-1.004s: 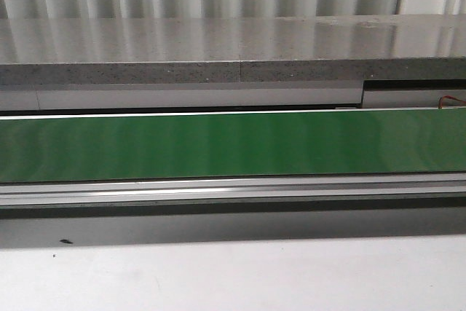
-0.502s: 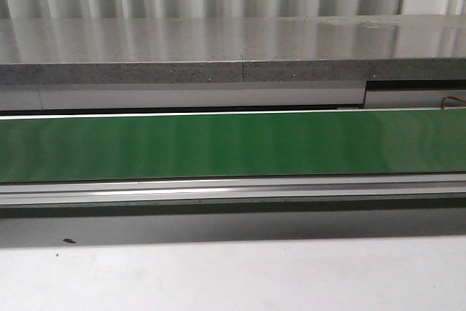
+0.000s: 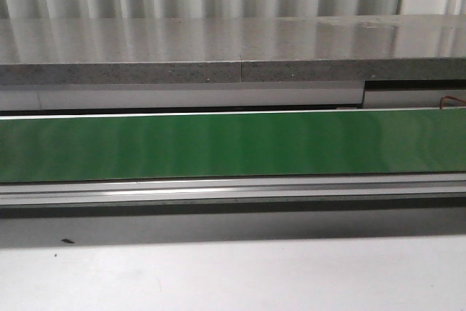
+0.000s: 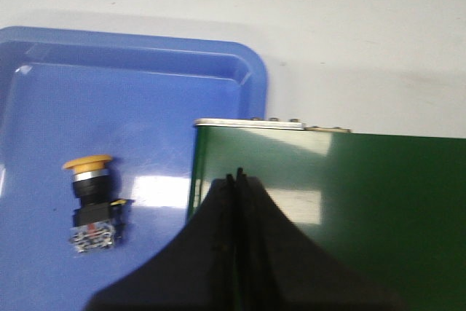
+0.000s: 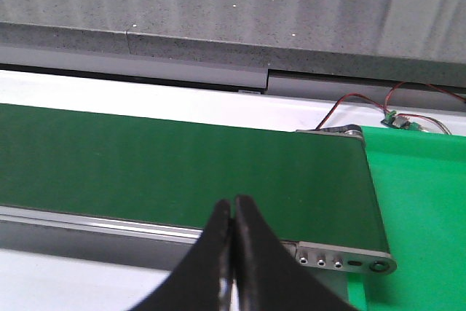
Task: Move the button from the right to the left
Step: 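Open the left gripper to drop the button into the blue tray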
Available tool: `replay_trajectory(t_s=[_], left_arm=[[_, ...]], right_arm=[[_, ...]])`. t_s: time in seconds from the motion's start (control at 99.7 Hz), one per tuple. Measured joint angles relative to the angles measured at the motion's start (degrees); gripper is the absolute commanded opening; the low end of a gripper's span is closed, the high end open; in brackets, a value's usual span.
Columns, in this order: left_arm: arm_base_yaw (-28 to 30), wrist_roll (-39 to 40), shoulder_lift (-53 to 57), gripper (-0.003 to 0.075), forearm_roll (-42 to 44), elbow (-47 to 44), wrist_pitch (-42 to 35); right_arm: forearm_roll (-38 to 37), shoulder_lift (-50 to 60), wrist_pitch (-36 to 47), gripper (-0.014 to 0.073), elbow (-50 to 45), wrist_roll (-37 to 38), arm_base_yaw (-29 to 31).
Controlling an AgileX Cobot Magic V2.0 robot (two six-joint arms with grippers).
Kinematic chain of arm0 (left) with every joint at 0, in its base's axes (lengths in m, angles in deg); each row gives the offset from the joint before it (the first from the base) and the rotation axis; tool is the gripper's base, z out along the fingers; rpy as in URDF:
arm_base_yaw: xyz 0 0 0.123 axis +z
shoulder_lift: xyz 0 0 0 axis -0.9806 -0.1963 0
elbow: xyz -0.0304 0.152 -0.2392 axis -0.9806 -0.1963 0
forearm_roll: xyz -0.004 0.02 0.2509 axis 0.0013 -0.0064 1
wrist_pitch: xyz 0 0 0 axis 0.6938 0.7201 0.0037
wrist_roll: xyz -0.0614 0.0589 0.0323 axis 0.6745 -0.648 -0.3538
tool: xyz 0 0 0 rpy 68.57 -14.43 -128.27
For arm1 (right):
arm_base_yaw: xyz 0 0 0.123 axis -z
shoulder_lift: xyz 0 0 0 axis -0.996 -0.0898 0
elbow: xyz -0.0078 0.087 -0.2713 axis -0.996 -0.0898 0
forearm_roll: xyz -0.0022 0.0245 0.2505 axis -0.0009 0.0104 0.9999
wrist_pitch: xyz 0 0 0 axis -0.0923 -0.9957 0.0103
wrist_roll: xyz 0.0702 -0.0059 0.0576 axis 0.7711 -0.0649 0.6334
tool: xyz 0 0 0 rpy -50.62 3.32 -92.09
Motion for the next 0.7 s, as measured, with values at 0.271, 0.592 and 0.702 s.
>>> replay_trajectory(t_s=[0.271, 0.592, 0.702], left_arm=[[-8.49, 0.17, 10.88, -0.002, -3.8, -10.04, -6.39], [-12.99, 0.17, 25.78, -0.0021, -6.19, -22.46, -15.48], [-13.01, 0.17, 31.78, -0.002, -6.32, -26.83, -18.63]], right_arm=[[0.0, 0.0, 0.0, -0.0067, 0.0, 0.0, 0.0], [0.0, 0.0, 0.0, -0.0067, 0.0, 0.0, 0.0], [0.0, 0.0, 0.0, -0.0067, 0.0, 0.0, 0.0]])
